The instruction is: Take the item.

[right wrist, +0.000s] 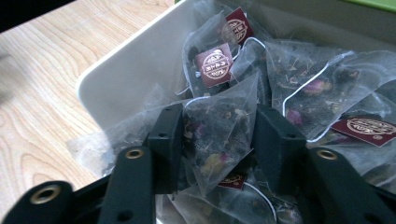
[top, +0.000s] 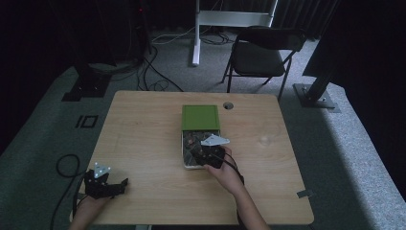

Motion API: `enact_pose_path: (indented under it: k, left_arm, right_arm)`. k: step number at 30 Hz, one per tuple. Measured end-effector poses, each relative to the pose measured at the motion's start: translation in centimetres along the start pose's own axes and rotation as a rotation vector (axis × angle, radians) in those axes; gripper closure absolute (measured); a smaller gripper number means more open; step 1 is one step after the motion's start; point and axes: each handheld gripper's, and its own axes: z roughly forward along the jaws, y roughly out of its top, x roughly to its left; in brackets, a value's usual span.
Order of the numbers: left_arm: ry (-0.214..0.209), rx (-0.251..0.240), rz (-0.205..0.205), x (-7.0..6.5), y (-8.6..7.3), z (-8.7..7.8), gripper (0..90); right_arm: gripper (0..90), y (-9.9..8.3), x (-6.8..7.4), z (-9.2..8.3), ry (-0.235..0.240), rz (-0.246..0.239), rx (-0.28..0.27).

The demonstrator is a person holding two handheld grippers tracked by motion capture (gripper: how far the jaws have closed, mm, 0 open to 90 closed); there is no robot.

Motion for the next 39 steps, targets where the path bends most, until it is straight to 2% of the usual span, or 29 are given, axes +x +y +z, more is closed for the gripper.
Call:
enact_pose_path:
  k: [2, 4, 10, 13, 20, 39]
  left_arm:
    - [0.0, 0.0, 0.0, 0.0, 0.0, 0.0, 1.6]
    - [0.0, 0.0, 0.0, 0.0, 0.0, 0.0, 1.6]
    - [0.0, 0.0, 0.0, 0.0, 0.0, 0.0, 1.6]
    - [0.0, 0.0, 0.0, 0.0, 0.0, 0.0, 1.6]
    - [0.0, 0.001, 0.001, 0.0, 0.0, 0.0, 1.6]
    - [0.0, 0.0, 0.0, 0.0, 0.0, 0.0, 1.6]
  right_arm:
    - [58.7, 0.0, 0.0, 0.1, -0.005, -0.004, 0.004]
    - [65.6, 0.0, 0.0, 0.1, -0.006, 0.001, -0.003]
    - [72.4, 0.3, -0.2, -0.4, 0.012, -0.008, -0.022]
    - [73.2, 0.5, -0.2, -0.9, 0.032, -0.003, -0.037]
    - [73.9, 0.8, -0.4, -1.9, 0.044, -0.005, -0.058]
    - [74.6, 2.3, -1.5, -4.9, 0.047, 0.003, -0.117]
